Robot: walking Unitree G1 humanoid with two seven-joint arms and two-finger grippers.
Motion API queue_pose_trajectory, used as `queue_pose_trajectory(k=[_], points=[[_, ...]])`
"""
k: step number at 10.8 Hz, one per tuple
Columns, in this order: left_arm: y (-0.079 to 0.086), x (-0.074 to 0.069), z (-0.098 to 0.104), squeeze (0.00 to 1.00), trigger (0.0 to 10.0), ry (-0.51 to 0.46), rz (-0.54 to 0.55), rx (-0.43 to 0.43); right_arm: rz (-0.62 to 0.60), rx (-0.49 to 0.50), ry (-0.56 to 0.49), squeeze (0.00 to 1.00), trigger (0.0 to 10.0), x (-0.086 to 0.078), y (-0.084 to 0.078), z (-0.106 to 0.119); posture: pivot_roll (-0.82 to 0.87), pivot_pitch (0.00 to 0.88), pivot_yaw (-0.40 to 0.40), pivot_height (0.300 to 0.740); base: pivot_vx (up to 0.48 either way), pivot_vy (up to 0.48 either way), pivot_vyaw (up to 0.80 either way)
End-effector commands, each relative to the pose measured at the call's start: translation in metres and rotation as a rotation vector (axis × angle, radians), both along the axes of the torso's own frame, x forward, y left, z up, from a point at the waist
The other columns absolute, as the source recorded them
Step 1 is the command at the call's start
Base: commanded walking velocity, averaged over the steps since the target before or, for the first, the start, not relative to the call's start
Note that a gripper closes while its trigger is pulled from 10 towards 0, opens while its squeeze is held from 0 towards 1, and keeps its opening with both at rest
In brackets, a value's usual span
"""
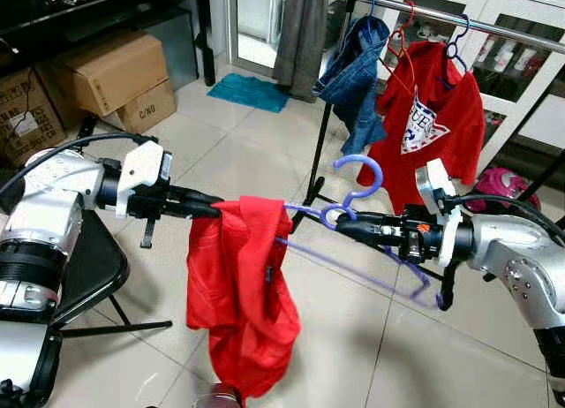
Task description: Hang hanger
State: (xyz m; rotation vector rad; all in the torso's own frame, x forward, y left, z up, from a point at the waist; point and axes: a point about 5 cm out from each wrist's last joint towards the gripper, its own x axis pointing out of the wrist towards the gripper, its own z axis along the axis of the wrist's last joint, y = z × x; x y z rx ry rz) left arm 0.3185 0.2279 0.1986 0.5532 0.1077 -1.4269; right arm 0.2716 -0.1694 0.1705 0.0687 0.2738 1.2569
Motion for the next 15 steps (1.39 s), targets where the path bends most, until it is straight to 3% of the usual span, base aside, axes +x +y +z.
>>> queue_pose_trajectory(k=[1,2,3,8,10,11,12,15], points=[[-0.004,0.005,0.014,0.0,2.7,-0.055,-0.001,-0.039,-0.012,-0.001,-0.03,0.0,0.0,0.004,0.0,0.008,0.08,0.0,-0.058,0.74,0.0,0.0,0.0],[-0.003,0.006,0.014,0.0,10.0,-0.047,0.007,-0.046,-0.014,-0.002,-0.032,0.0,0.0,0.005,0.0,0.009,0.08,0.0,-0.057,0.74,0.0,0.0,0.0],[-0.002,0.006,0.015,1.0,10.0,-0.028,0.006,-0.061,-0.018,-0.001,-0.036,0.0,0.0,0.006,0.0,0.009,0.07,0.0,-0.056,0.74,0.0,0.0,0.0],[0.0,0.007,0.022,1.0,10.0,-0.045,0.004,-0.079,-0.062,0.011,-0.038,0.0,0.0,0.003,-0.005,0.009,0.07,0.0,-0.051,0.74,0.0,0.0,0.0],[0.0,0.01,0.035,1.0,10.0,-0.109,0.056,-0.183,-0.114,0.029,-0.042,0.0,0.0,0.004,-0.008,0.006,0.07,0.0,-0.051,0.74,0.0,0.0,0.0],[0.001,0.016,0.046,0.88,10.0,-0.155,0.168,-0.286,-0.195,0.059,-0.074,0.0,0.0,0.007,-0.008,0.006,0.07,0.0,-0.045,0.74,0.0,0.0,0.0],[-0.002,0.017,0.04,0.0,10.0,-0.141,0.277,-0.331,-0.316,0.06,-0.147,0.0,0.0,0.013,-0.006,0.007,0.07,0.0,-0.04,0.74,0.0,0.0,0.0],[-0.036,0.021,0.001,0.0,10.0,-0.123,0.473,-0.424,-0.467,0.176,-0.182,0.0,0.0,0.017,0.013,0.012,0.08,0.0,-0.052,0.74,0.0,0.0,0.0]])
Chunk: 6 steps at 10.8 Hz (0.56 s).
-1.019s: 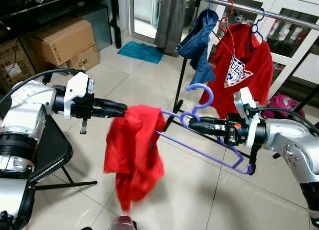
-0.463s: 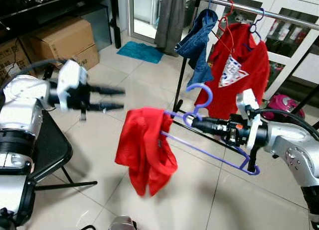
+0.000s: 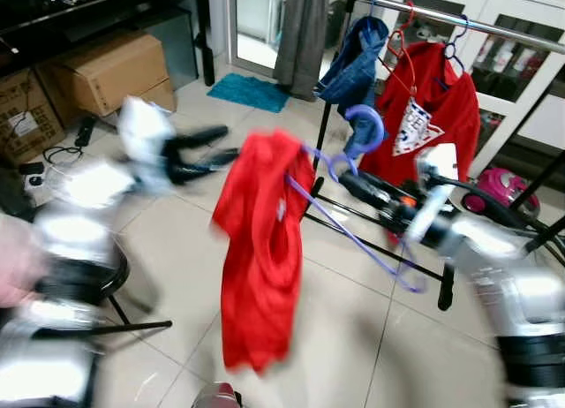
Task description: Hang hanger
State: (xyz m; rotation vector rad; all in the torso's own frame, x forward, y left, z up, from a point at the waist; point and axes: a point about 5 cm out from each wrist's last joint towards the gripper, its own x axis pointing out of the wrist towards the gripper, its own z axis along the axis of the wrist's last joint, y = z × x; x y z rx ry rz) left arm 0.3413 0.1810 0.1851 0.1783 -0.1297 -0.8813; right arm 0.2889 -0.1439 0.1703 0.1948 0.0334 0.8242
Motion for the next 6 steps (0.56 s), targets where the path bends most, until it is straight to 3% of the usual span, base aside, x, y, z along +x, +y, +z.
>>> queue_pose_trajectory(k=[1,3,6], points=[[-0.009,0.004,0.004,0.0,10.0,-0.044,0.066,0.035,-0.029,0.004,-0.075,0.0,0.0,-0.001,0.0,0.012,0.08,0.0,-0.057,0.74,0.0,0.0,0.0],[-0.036,0.01,0.002,0.0,10.0,-0.096,0.153,0.012,-0.039,0.023,-0.093,0.0,0.0,-0.002,0.017,0.013,0.07,0.0,-0.057,0.74,0.0,0.0,0.0],[-0.057,0.02,0.013,0.0,10.0,-0.18,0.26,-0.03,-0.018,0.033,-0.098,0.0,0.0,-0.002,0.028,0.017,0.06,0.0,-0.052,0.74,0.0,0.0,0.0]])
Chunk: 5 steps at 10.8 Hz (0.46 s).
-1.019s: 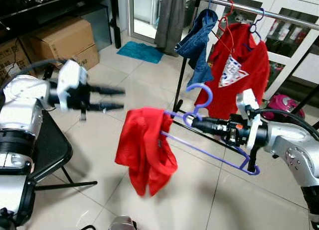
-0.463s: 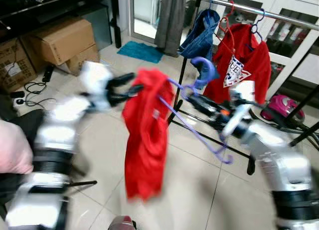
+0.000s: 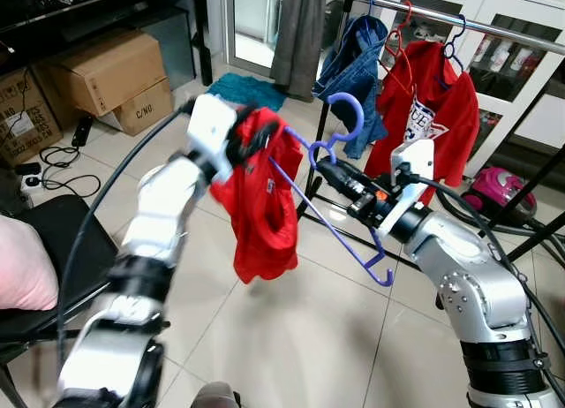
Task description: Hang hanger
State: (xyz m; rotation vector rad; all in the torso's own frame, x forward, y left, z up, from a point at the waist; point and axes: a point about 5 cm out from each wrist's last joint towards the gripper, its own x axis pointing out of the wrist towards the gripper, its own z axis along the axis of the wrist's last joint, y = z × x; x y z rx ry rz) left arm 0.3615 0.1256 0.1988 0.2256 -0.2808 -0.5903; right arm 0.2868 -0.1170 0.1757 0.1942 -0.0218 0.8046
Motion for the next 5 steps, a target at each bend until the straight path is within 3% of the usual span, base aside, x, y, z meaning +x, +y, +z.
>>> queue_pose_trajectory(k=[1,2,4,5], points=[[-0.003,0.002,-0.001,0.0,10.0,-0.003,0.014,0.021,0.013,0.016,-0.049,0.0,0.0,0.001,0.002,0.013,0.06,0.0,-0.053,0.74,0.0,0.0,0.0],[-0.001,0.004,-0.001,0.0,0.0,-0.016,0.07,0.011,0.027,0.033,-0.045,0.0,0.0,0.0,0.004,0.015,0.06,0.0,-0.057,0.74,0.0,0.0,0.0],[-0.008,0.001,0.003,0.0,0.0,-0.036,0.026,-0.017,0.044,0.037,-0.037,0.0,0.0,0.0,0.005,0.015,0.06,0.0,-0.058,0.74,0.0,0.0,0.0],[-0.021,-0.009,0.008,0.0,0.5,-0.064,-0.063,-0.084,0.045,0.035,-0.036,0.0,0.0,0.0,0.005,0.015,0.06,0.0,-0.054,0.74,0.0,0.0,0.0]])
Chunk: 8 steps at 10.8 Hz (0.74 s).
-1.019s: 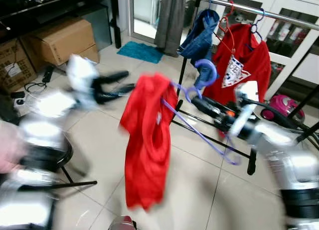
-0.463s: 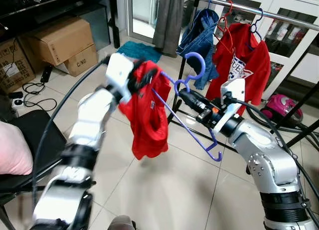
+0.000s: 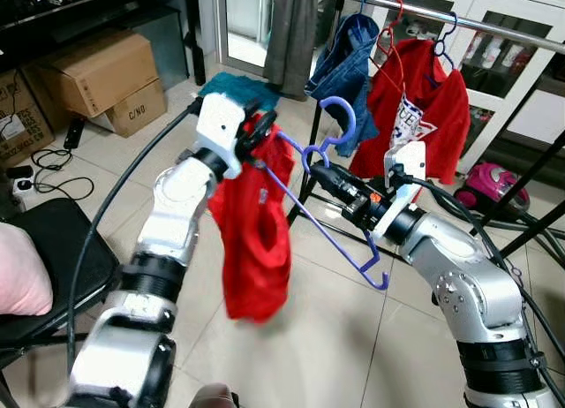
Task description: Hang hanger
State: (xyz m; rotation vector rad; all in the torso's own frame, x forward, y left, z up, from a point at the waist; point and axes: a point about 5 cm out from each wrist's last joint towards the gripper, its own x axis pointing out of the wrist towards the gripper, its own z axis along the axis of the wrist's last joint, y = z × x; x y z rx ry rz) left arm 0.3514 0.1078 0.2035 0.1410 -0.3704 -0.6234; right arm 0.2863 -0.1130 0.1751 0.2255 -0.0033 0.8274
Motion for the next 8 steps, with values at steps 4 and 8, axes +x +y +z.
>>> queue_pose_trajectory(k=[4,8], points=[[0.001,-0.009,-0.009,0.0,10.0,-0.003,-0.038,0.032,0.032,0.007,-0.055,0.0,0.0,0.0,0.0,0.015,0.06,0.0,-0.059,0.74,0.0,0.0,0.0],[0.024,0.007,-0.009,0.0,10.0,0.033,0.11,0.091,0.053,0.01,-0.055,0.0,0.0,-0.001,0.001,0.016,0.06,0.0,-0.051,0.74,0.0,0.0,0.0]])
